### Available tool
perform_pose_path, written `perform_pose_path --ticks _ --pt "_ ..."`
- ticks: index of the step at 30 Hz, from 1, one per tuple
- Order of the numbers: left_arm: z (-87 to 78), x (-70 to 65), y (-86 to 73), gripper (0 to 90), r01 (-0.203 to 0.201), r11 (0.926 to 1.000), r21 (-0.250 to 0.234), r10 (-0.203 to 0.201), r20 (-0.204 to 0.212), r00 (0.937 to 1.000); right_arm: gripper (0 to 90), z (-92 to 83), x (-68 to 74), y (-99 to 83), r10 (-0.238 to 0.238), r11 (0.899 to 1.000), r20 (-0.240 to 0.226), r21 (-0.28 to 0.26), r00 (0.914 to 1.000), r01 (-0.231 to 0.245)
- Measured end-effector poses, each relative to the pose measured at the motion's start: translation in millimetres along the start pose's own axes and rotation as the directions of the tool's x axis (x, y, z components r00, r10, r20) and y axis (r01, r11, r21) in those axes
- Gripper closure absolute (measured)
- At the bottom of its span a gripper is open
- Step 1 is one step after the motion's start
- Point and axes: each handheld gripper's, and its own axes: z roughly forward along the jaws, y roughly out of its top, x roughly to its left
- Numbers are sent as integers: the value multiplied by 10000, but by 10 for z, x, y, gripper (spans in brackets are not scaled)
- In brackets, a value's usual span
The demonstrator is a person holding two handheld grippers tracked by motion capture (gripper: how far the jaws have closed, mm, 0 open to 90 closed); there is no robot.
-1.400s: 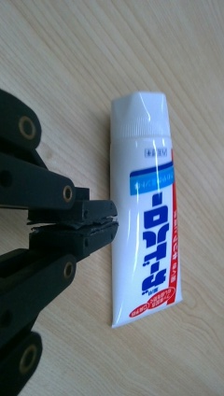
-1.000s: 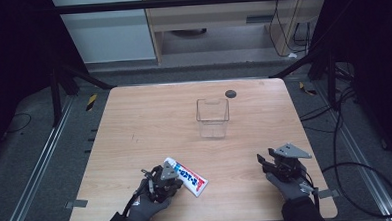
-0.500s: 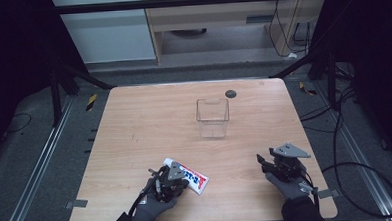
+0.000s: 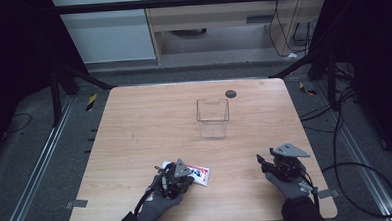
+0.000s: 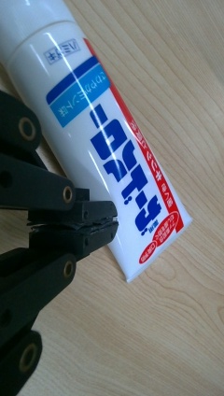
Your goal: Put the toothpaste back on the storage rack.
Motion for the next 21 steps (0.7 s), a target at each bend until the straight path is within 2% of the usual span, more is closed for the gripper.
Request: perform_pose_path --ticks 11,16,17,21 --pt "59 2 81 870 -101 9998 -157 102 65 9999 430 13 -5 -5 9 10000 10 80 10000 -9" --pt "-96 29 141 869 -106 9981 -600 106 7 9999 430 11 -10 -7 25 10000 11 62 10000 -26" --pt "-185 86 186 867 -20 9961 -886 1 -213 9998 430 9 -14 -7 53 10000 28 56 10000 -53" --pt "-328 315 235 872 299 9926 -1178 -392 -773 9962 429 17 -13 -9 33 9999 22 122 10000 -34"
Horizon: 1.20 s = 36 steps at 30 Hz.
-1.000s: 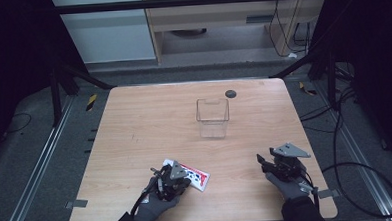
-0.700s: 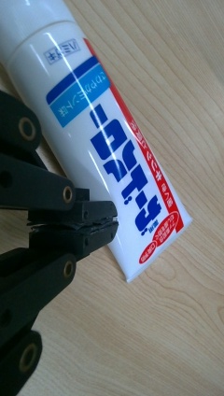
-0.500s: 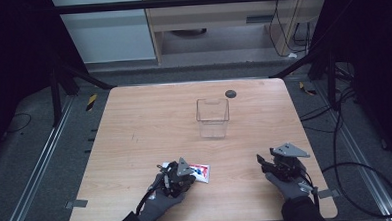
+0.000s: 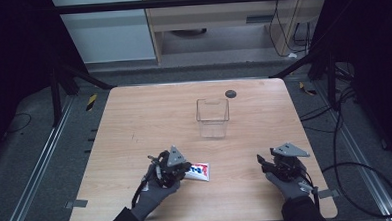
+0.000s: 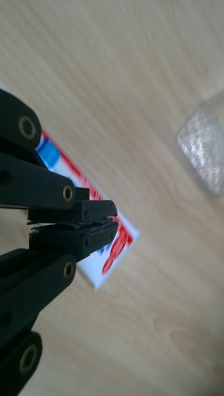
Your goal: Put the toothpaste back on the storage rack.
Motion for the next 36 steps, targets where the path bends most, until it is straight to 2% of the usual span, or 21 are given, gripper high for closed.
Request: perform_pose_path --ticks 5,7,8,10,14,21,28,36 --pt "-38 350 -16 887 661 9977 174 -644 -863 9942 428 16 -4 1 48 10000 -6 25 10000 -48" --pt "-7 453 -43 891 888 9954 360 -848 -998 9914 428 21 -3 0 6 10000 6 34 10000 -6" --pt "-7 453 -43 892 888 9954 360 -848 -998 9914 428 22 -2 0 2 10000 -8 43 10000 -2" --pt "63 522 -84 893 975 9926 717 -901 -1010 9908 427 25 -1 -1 0 10000 5 71 10000 0" --pt "130 544 -121 894 901 9907 1018 -814 -869 9929 426 25 1 -2 -6 10000 -1 94 10000 6" --pt "191 496 -138 894 670 9872 1446 -593 -571 9966 423 24 -1 -5 -25 9999 1 128 10000 25" --pt "200 481 -164 895 610 9856 1576 -539 -487 9974 420 15 -8 -7 -13 10000 1 98 10000 13" --pt "125 441 -224 895 559 9849 1638 -517 -299 9982 410 6 -17 -14 -29 9999 2 126 10000 29"
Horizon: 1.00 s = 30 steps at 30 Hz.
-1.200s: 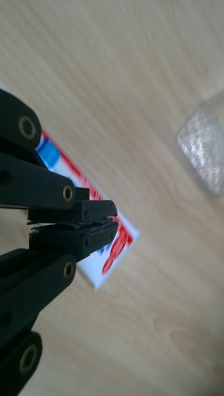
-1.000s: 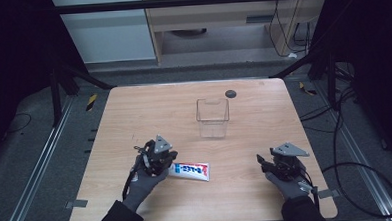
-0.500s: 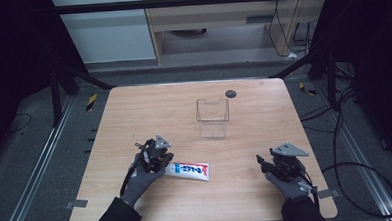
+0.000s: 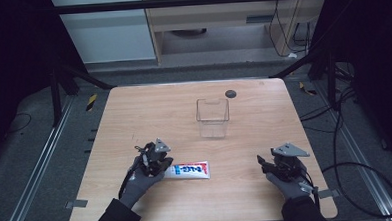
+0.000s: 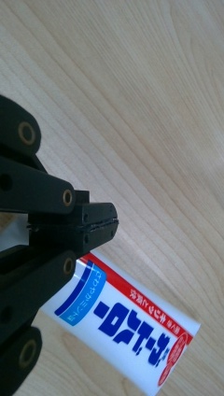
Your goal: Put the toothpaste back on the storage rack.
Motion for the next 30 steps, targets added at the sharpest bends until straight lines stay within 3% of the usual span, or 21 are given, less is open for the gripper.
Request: perform_pose_path --ticks 22,27,30 --pt "-107 -227 -118 894 -531 9979 374 518 353 9980 396 -3 -8 -1 78 10000 63 31 9999 -78" --pt "-122 -196 -100 856 -439 9984 342 432 217 9988 395 -10 -17 0 66 10000 86 1 9999 -66" --pt "-190 -136 -50 818 -200 9998 66 200 8 9998 395 -9 -22 0 101 9999 105 14 9999 -101"
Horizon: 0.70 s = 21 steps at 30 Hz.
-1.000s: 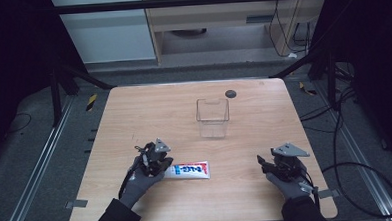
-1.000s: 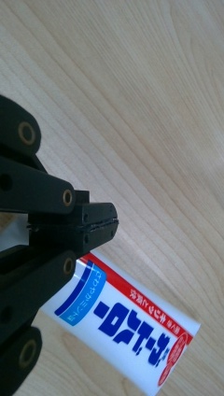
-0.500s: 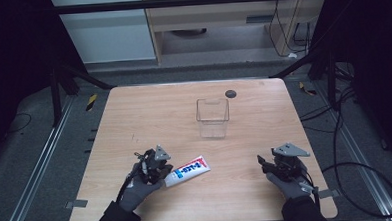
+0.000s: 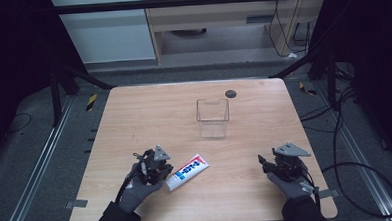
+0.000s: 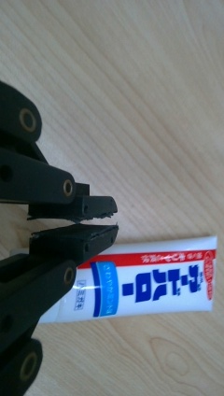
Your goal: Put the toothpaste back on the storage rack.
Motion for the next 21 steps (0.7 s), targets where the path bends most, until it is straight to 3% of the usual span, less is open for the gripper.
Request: perform_pose_path --ticks 12,21 --pt "-228 21 306 555 -154 9972 -734 160 75 9998 392 -2 -21 4 137 9999 -13 16 9999 -137" --pt "-229 -64 479 427 -493 9973 -543 500 112 9987 386 -4 -40 4 203 9998 41 49 9998 -203"
